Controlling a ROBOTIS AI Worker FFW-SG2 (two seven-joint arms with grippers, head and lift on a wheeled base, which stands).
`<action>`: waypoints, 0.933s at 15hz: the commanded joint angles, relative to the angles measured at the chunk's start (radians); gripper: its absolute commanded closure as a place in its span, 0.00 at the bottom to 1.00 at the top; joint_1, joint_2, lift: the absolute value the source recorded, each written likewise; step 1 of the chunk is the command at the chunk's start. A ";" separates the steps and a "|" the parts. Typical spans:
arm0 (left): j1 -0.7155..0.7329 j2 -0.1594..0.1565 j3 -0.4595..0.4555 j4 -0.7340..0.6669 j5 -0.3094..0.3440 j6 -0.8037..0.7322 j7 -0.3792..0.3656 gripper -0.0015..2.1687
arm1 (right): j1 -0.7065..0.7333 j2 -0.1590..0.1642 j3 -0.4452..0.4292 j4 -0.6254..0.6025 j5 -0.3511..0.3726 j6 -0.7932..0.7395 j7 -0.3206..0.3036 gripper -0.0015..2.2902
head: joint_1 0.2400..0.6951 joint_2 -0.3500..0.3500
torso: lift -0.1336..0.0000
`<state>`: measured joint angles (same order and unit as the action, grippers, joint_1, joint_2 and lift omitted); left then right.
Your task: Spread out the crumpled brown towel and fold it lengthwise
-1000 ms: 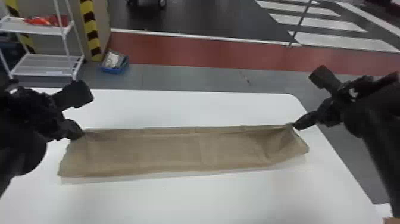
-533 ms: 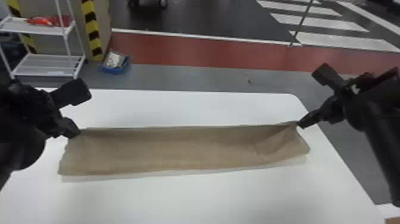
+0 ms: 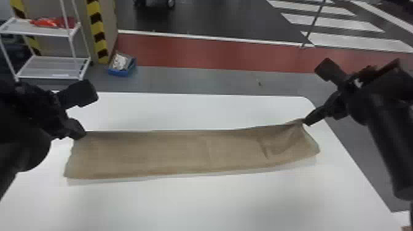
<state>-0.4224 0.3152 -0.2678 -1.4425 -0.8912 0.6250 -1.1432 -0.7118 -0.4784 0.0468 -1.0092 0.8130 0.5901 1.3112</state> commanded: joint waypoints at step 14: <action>-0.050 -0.015 -0.005 0.066 -0.003 -0.030 0.023 0.80 | -0.012 -0.008 0.011 0.066 0.048 -0.057 -0.032 0.59 | 1.00 0.24 | 0.10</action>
<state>-0.4674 0.3046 -0.2700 -1.3838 -0.8941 0.5980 -1.1207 -0.7223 -0.4874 0.0578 -0.9459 0.8572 0.5333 1.2799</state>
